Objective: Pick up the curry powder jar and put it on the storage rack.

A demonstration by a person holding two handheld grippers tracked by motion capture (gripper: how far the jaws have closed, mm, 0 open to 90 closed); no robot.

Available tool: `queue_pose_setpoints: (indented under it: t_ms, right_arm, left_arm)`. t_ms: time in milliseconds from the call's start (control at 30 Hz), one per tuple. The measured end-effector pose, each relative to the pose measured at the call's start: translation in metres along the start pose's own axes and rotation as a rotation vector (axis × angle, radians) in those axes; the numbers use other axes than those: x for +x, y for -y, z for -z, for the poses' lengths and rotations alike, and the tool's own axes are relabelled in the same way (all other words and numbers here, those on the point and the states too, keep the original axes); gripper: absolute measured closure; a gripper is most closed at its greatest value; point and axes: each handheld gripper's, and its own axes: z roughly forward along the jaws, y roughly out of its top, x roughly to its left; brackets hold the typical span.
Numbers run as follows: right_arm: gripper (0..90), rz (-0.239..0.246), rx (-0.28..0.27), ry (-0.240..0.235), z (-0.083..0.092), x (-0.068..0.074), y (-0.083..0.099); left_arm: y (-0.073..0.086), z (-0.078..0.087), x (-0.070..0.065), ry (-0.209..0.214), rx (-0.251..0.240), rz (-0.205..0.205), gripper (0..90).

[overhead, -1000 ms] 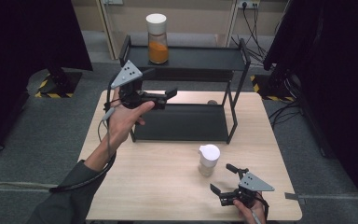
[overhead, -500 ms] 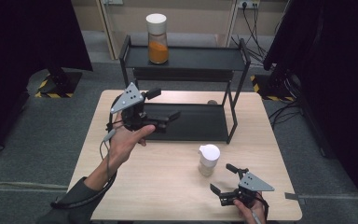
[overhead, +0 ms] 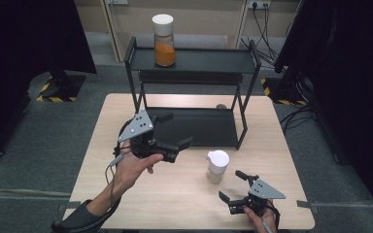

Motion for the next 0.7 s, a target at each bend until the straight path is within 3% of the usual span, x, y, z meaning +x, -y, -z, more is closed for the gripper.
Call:
queue_pose_setpoints:
  t_ms: [267, 700]
  right_arm:
    - [0.6, 0.002, -0.003, 0.0, 0.0, 0.0, 0.0]
    - [0.6, 0.002, -0.003, 0.001, 0.0, 0.0, 0.0]
  left_arm:
    - [0.018, 0.006, -0.007, 0.017, 0.01, -0.008, 2.0]
    - [0.052, 0.013, -0.017, 0.068, 0.04, 0.046, 2.0]
